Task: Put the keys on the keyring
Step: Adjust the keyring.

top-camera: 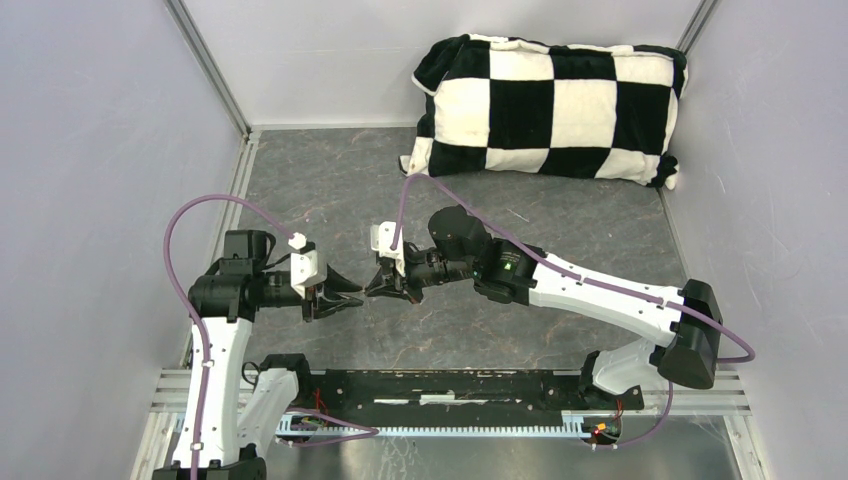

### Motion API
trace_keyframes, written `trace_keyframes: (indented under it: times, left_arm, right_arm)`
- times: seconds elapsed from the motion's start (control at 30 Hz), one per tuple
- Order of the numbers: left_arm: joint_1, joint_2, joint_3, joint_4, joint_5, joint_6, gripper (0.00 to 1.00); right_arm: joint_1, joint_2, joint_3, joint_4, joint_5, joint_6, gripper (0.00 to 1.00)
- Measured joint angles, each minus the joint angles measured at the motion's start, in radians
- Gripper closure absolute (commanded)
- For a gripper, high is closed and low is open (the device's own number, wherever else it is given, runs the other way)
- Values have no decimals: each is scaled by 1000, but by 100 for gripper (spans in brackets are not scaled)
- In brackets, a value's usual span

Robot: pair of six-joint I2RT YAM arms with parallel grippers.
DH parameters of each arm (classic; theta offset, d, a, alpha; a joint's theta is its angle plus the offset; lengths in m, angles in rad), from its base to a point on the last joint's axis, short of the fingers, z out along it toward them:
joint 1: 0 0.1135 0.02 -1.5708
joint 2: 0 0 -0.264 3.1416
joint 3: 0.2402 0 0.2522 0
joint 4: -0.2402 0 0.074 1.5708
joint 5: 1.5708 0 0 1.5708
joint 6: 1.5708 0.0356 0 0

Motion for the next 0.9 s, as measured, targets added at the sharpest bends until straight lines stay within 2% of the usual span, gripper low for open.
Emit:
trace_keyframes:
  times: [0.37,0.67,0.77,0.9]
  left_arm:
    - [0,2,-1,8,17,0,76]
    - [-2,-22,-27,17,16,1,96]
    - [-6,-39,-32,18,13,5,96]
    - [-6,-40,-32,18,12,13,87]
  right_arm:
    - [0,23,12,0,-28,2,99]
    - [0,34,17,-6,-34,4,99]
    - [0,34,17,-8,-41,11,99]
    - [-1,37,17,-7,-49,16,99]
